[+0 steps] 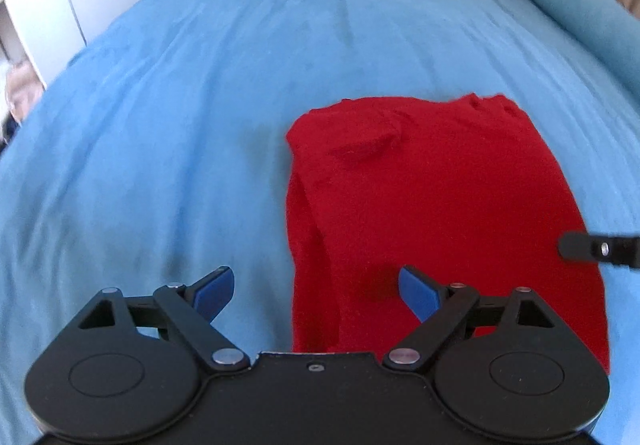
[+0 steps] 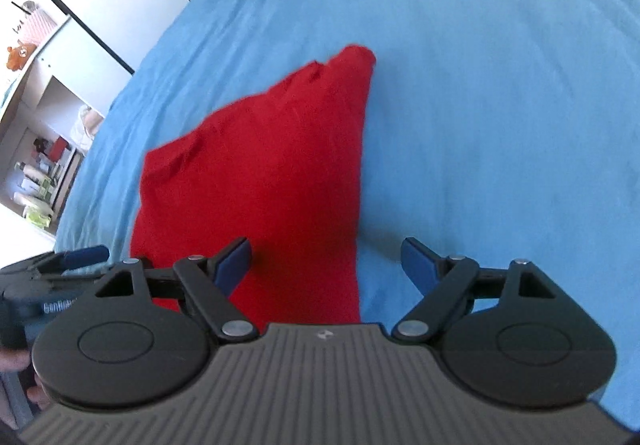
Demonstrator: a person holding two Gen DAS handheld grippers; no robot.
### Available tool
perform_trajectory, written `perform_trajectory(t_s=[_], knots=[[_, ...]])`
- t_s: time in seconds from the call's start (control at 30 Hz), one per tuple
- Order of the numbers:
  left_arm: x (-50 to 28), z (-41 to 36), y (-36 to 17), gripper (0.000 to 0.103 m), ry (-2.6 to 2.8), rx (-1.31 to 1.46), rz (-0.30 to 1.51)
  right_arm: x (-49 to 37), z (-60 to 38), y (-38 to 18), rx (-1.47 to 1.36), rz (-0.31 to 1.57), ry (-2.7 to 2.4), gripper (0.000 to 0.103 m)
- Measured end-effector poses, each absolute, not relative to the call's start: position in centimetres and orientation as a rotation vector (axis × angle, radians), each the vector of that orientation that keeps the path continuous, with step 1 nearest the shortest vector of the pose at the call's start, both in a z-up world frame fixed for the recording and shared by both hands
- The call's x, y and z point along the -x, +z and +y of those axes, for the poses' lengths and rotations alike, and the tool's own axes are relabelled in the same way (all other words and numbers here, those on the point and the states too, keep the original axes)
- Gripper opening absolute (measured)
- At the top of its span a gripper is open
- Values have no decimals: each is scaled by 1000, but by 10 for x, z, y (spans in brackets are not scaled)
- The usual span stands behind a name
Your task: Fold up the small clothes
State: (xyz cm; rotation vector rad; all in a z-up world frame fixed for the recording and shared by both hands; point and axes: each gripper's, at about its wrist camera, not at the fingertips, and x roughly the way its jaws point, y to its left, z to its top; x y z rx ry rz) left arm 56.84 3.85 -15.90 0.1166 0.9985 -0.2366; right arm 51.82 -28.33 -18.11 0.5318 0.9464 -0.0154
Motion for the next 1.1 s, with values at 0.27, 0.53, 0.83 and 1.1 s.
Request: perform_trajectory(t_s=[0.27,0.53,0.83,1.1], knots=[[-580,55,-175,94,-217,-6,1033,-527,-273,-183,-409,954,-10,96],[-592,44,-178,83,-410,60,1044,-530,-279,-185,-431,977,30,96],[-614,65,-189,68,-412,287,1084,-539,-287,-189,-531,999,126,95],[-620,45,-193,55,-481,224,1157,-546,-278,-194,-525,1005,162,86]])
